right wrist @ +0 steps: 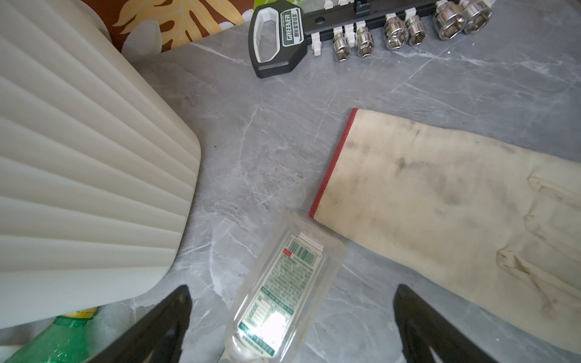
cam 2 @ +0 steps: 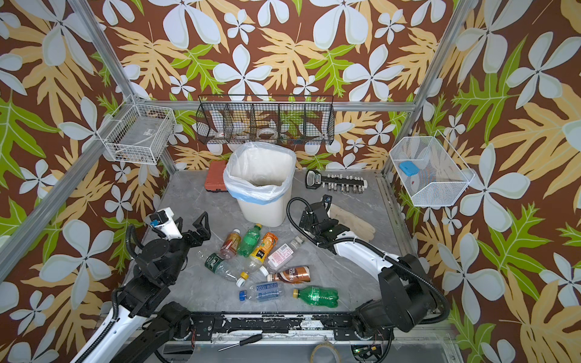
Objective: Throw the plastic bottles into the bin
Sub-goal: 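Grasp the flat clear bottle beside the glove with the right gripper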
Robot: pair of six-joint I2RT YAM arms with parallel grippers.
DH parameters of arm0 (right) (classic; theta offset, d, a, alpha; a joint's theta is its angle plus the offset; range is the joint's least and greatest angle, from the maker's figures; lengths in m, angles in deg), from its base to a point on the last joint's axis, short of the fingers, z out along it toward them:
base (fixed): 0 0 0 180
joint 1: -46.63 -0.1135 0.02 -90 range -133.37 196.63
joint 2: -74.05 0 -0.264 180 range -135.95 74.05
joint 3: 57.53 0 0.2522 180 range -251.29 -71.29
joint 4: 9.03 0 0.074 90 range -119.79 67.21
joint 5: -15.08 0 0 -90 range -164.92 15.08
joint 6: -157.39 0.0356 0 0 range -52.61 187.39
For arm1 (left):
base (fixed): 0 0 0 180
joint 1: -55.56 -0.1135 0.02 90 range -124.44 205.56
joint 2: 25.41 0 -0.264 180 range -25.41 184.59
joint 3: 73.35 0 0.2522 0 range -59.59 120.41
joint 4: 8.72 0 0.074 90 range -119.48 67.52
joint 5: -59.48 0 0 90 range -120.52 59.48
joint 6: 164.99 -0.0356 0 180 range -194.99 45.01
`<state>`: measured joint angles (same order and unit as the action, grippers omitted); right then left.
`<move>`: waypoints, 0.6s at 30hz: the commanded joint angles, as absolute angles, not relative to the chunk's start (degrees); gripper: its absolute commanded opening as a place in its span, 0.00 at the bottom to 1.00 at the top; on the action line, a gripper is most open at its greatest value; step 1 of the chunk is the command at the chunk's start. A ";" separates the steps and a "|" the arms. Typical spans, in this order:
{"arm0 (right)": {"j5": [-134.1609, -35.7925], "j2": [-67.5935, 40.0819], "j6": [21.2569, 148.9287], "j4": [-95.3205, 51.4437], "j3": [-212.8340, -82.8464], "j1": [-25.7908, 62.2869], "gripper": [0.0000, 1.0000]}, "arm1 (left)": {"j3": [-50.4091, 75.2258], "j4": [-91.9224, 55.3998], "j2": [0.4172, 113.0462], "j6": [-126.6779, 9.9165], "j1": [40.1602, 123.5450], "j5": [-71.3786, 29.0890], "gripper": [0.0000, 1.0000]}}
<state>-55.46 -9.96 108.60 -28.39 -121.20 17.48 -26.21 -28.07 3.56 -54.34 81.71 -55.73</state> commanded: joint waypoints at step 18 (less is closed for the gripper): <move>-59.38 -24.02 114.55 -23.23 -123.40 17.41 0.76 | -26.19 -31.97 0.00 -56.80 81.67 -60.66 1.00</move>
